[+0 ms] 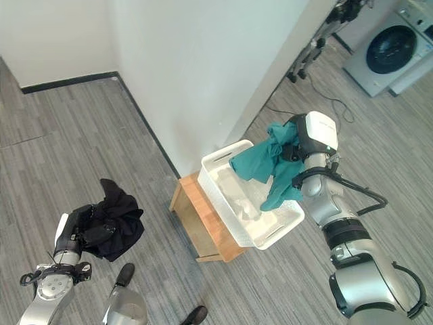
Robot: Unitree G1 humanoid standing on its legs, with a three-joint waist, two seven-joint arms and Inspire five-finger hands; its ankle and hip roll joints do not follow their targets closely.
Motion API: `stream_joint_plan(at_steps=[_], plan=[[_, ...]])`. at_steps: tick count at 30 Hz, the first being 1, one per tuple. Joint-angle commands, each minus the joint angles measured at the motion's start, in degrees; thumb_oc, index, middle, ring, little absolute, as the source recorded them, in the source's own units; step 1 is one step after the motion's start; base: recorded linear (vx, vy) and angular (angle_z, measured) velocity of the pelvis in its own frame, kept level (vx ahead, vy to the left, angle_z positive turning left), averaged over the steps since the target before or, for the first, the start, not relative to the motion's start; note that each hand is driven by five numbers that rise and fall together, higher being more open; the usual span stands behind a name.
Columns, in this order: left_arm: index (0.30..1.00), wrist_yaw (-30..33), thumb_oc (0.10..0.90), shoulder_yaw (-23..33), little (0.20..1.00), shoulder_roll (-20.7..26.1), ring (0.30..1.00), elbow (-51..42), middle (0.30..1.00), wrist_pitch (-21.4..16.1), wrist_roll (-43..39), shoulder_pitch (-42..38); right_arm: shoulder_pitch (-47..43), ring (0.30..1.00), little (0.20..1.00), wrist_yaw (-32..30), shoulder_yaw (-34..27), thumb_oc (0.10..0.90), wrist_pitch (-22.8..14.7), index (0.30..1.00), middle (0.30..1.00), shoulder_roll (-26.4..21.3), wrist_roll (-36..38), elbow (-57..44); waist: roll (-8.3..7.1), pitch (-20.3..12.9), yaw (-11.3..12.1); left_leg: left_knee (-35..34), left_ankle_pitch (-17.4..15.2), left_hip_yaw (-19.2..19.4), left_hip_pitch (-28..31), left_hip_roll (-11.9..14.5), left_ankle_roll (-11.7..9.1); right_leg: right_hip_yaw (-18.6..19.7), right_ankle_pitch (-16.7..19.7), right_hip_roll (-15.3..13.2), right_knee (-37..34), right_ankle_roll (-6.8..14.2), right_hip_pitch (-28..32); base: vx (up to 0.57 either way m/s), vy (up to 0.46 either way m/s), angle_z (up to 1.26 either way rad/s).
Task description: Pick up bed clothes into laundry basket.
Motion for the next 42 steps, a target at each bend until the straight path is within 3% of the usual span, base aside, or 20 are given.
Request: stream_joint_plan(at_steps=[1, 10, 12, 20, 23, 24, 25, 34, 37, 39, 42], plan=[[0.300, 0.16, 0.400, 1.79, 0.300, 2.55, 0.300, -5.96, 0.300, -7.86, -1.00, -2.55, -12.34, 0.300, 0.300, -3.29, 2.05, 0.400, -0.81, 0.300, 0.300, -3.03, 0.84, 2.82, -1.59, -0.95, 1.09, -0.62, -3.04, 1.14, -1.99, -2.06, 2.11, -1.55, 1.37, -4.81, 0.21, 6.25, 0.59, -0.02, -0.019, 0.13], [0.300, 0.03, 0.400, 1.20, 0.300, 1.58, 0.300, -0.93, 0.300, -9.06, -4.13, -2.73, -17.23, 0.300, 0.300, -3.30, 4.49, 0.400, -1.35, 0.300, 0.300, -3.51, 3.22, 11.11, 1.69, 2.59, 2.98, -0.62, -0.26, -0.02, -11.02, -1.60, -0.16, -2.51, -0.40, -4.34, 0.13, 5.73, -5.84, -0.05, 0.000, 0.10], [0.300, -0.18, 0.400, 0.90, 0.300, 0.91, 0.300, -0.07, 0.300, -9.23, -4.89, -3.00, -18.49, 0.900, 0.900, -3.69, 4.71, 0.800, -1.84, 0.900, 0.900, -3.09, 4.85, 13.13, 2.37, 2.76, 3.05, -0.62, 0.30, 0.02, -12.67, -1.57, -0.61, -2.44, -0.70, -4.33, 0.13, 5.68, -7.11, -0.07, 0.007, 0.04], [0.300, 1.26, 0.400, 2.26, 0.300, 0.43, 0.300, 1.74, 0.300, -8.70, -5.51, -3.02, -21.77, 0.900, 0.900, -5.87, 5.75, 0.800, -1.84, 0.900, 0.900, -2.41, 5.51, 10.18, 3.57, 1.46, 2.57, -0.62, -0.06, 0.59, -10.96, -0.77, -0.69, -0.61, -2.02, -3.50, 0.13, 5.04, -5.94, -0.01, -0.002, -0.01], [0.300, 2.54, 0.400, 4.34, 0.300, 0.09, 0.300, 2.49, 0.300, -8.51, -4.93, -2.28, -20.11, 0.900, 0.900, -8.36, 0.97, 0.800, -2.81, 0.900, 0.900, -4.51, 8.76, 2.52, 3.98, -0.43, 0.97, -0.62, -0.73, 1.27, -8.81, -0.49, -0.44, 0.37, -2.46, -3.64, 0.13, 4.81, -4.36, 0.03, 0.025, -0.04], [0.300, 3.26, 0.400, 6.48, 0.300, -0.30, 0.300, 3.31, 0.300, -8.17, -4.82, -1.48, -17.53, 0.900, 0.900, -9.28, -3.26, 0.800, -3.55, 0.900, 0.900, -6.57, 10.73, -3.15, 4.10, -1.85, -0.40, -0.62, -1.29, 1.98, -7.16, -0.27, -0.34, 0.85, -2.64, -3.80, 0.13, 4.78, -3.20, 0.05, 0.030, -0.11], [0.300, 3.26, 0.400, 6.41, 0.300, -0.17, 0.300, 3.29, 0.300, -8.16, -4.81, -1.42, -17.07, 0.900, 0.900, -9.24, -3.61, 0.800, -3.40, 0.900, 0.900, -6.59, 10.69, -3.51, 4.03, -1.82, -0.27, -0.62, -1.32, 2.00, -7.04, -0.27, -0.34, 0.87, -2.65, -3.80, 0.13, 4.79, -3.09, 0.05, 0.022, -0.15], [0.300, 5.38, 0.400, 13.11, 0.300, -0.68, 0.300, 3.84, 0.300, -6.46, -3.19, 0.68, -3.34, 0.900, 0.900, -10.07, -16.64, 0.800, -3.28, 0.900, 0.900, -13.97, 11.25, -16.02, 5.58, -6.47, -6.17, -0.62, -2.95, 5.28, -1.17, 0.24, 0.43, 3.78, -3.43, -4.32, 0.13, 4.41, -0.20, 0.04, 0.027, -0.23], [0.300, 6.85, 0.400, 15.75, 0.300, 0.64, 0.300, 1.52, 0.300, -6.12, -0.78, -0.23, 8.11, 0.900, 0.900, -12.00, -26.04, 0.800, -4.01, 0.900, 0.900, -11.20, 12.48, -18.71, 7.11, -6.99, -8.59, -0.62, -3.26, 5.98, 0.16, 0.46, 0.37, 4.49, -3.71, -4.31, 0.13, 4.35, 0.38, 0.03, 0.006, -0.17], [0.300, 7.83, 0.400, 17.20, 0.300, 2.47, 0.300, -0.64, 0.300, -5.88, 1.42, -1.70, 15.79, 0.900, 0.900, -12.40, -30.88, 0.800, -4.63, 0.900, 0.900, -5.88, 14.15, -20.06, 8.26, -7.18, -9.98, -0.62, -3.54, 6.67, 1.02, 0.67, 0.38, 5.16, -3.92, -4.23, 0.13, 4.29, 0.65, 0.02, 0.007, -0.06], [0.300, 9.11, 0.400, 20.08, 0.300, 7.25, 0.300, -3.49, 0.300, -5.64, 2.73, -4.55, 23.08, 0.900, 0.900, -11.30, -33.52, 0.800, -4.01, 0.900, 0.900, -1.21, 15.44, -16.67, 9.98, -7.40, -11.67, -0.62, -3.74, 7.93, 2.07, 1.16, 0.26, 6.07, -3.99, -4.27, 0.13, 4.29, 0.78, 0.01, -0.004, -0.22]])
